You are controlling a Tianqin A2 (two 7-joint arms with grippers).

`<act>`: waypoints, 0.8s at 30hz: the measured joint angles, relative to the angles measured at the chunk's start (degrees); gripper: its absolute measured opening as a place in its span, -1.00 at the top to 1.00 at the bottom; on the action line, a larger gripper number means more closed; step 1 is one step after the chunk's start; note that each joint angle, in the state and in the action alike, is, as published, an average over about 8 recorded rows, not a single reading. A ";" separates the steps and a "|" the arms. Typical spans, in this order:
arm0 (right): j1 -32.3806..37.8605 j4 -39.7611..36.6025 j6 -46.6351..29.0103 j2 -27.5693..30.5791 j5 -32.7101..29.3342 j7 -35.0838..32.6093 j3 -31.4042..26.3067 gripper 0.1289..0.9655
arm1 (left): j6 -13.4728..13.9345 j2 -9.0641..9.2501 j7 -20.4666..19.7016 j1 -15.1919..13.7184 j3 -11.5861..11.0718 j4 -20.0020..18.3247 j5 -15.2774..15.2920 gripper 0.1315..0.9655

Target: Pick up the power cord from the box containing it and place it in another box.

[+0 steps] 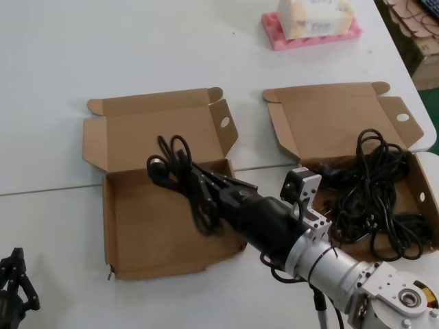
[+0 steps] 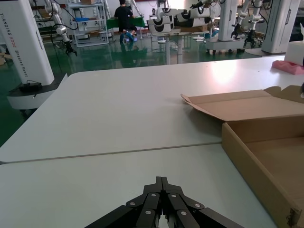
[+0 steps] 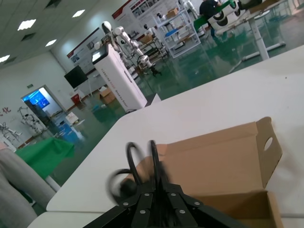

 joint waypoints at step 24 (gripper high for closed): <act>1.88 9.57 1.14 5.40 2.06 0.00 5.71 0.29 | 0.00 0.00 0.00 0.00 0.00 0.00 0.00 0.93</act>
